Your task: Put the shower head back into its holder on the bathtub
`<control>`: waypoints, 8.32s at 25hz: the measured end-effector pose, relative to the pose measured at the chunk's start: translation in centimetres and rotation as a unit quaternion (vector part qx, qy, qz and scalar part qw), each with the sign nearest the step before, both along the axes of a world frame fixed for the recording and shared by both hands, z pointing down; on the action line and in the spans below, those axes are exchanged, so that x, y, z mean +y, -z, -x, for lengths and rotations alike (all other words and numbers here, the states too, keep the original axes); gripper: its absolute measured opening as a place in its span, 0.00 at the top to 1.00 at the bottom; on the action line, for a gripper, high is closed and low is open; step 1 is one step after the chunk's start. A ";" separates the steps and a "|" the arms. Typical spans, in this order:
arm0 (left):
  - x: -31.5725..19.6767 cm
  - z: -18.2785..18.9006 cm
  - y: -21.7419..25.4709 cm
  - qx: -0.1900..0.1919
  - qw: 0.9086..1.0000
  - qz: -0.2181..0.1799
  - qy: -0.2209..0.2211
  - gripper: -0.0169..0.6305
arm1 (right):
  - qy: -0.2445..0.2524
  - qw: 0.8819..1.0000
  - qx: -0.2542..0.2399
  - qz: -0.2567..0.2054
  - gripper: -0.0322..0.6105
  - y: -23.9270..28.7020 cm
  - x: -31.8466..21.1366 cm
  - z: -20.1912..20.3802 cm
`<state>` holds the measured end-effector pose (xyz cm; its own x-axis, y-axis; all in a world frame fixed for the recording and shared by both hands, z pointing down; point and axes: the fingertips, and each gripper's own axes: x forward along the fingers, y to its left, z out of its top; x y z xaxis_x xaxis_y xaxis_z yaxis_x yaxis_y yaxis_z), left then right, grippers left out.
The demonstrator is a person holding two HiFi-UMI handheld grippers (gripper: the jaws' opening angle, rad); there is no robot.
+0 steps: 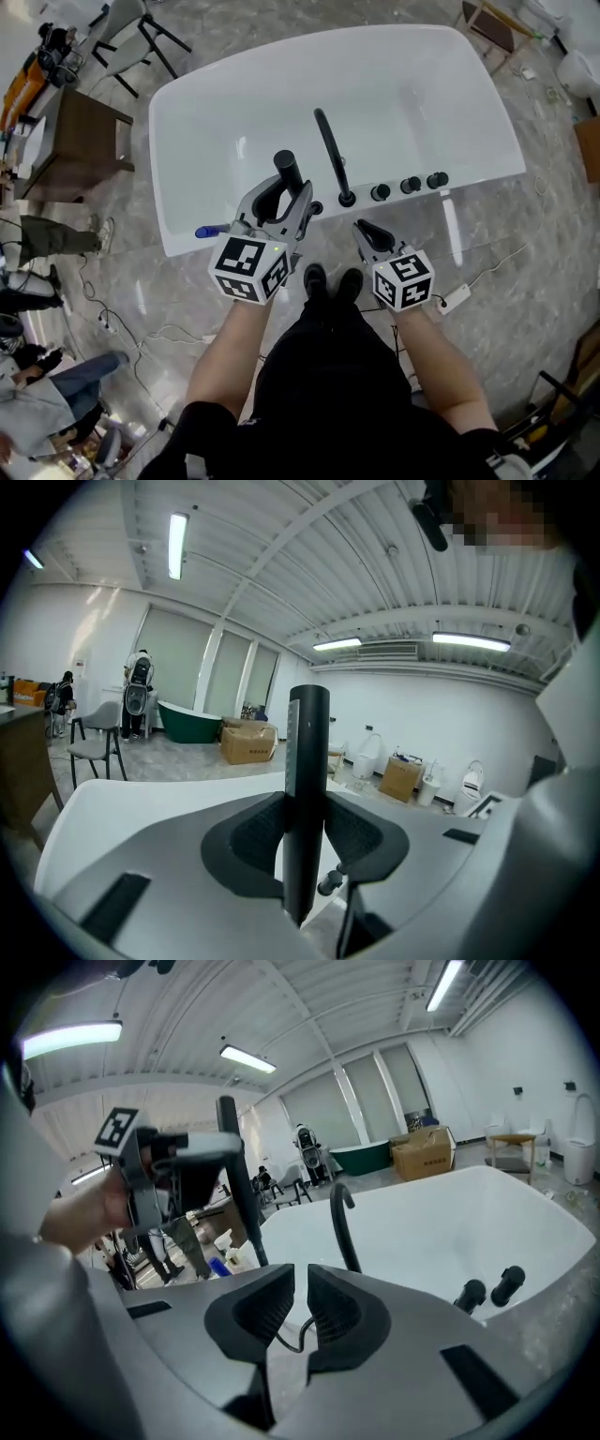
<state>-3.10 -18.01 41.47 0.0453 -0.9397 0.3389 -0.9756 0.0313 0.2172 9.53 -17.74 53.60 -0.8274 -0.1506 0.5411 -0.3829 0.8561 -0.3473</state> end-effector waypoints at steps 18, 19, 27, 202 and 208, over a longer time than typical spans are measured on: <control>0.7 0.9 20.1 0.015 0.986 -0.157 -0.054 0.76 | 0.083 0.996 -0.037 -0.010 0.58 5.7 5.0 9.2; 0.9 0.7 20.4 0.016 0.986 -0.159 -0.055 0.76 | 0.080 0.996 -0.040 -0.014 0.58 5.8 4.8 9.8; 1.1 0.4 18.8 0.005 0.988 -0.146 -0.058 0.76 | 0.050 0.998 -0.025 -0.038 0.84 4.5 1.8 9.6; -2.7 -0.6 -22.1 0.003 0.991 0.085 -0.099 0.76 | -0.136 0.989 -0.044 -0.040 0.93 -0.3 -6.9 -3.3; -2.5 -1.4 -25.9 -0.006 0.987 0.108 -0.114 0.75 | -0.147 0.988 -0.044 -0.023 0.93 -3.5 -6.5 -4.2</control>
